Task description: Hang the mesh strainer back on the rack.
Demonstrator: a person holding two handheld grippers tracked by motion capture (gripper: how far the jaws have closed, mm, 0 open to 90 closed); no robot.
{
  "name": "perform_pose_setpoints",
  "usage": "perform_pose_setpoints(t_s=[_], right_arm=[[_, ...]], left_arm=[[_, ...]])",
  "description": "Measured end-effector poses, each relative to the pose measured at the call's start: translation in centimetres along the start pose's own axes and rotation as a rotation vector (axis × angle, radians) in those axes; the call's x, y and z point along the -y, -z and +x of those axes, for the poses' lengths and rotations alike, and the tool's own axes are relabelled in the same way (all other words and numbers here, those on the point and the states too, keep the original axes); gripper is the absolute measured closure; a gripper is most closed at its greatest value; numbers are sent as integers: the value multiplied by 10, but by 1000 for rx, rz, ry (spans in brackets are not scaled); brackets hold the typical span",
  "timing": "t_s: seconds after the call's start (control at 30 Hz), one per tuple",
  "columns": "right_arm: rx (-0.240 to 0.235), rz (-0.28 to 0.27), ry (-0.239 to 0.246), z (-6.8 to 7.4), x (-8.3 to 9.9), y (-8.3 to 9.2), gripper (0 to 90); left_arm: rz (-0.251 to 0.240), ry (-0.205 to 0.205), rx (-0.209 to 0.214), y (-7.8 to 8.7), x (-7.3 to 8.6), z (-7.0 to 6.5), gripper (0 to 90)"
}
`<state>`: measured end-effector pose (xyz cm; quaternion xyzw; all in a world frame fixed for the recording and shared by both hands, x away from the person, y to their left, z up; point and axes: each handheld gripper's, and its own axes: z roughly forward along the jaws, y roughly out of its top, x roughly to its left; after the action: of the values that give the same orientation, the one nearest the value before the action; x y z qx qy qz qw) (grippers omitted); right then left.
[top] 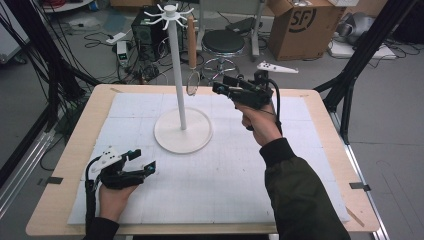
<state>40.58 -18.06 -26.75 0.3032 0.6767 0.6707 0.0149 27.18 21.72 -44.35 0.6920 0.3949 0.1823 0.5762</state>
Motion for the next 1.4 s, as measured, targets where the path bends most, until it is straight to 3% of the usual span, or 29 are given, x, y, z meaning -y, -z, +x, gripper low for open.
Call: perform_pose_setpoints(t_s=[0.53,0.77,1.23,1.4], right_arm=[[77,56,37,-2,45,39,237],[104,62,14,-11,68,61,237],[105,60,-33,-21,104,88,232],[117,87,-7,-17,106,91,220]], left_arm=[[-3,-29,7,-4,-2,-6,208],[2,-36,15,-4,-1,-8,206],[9,-52,12,-7,-2,-11,206],[5,-54,16,-7,-2,-11,206]])
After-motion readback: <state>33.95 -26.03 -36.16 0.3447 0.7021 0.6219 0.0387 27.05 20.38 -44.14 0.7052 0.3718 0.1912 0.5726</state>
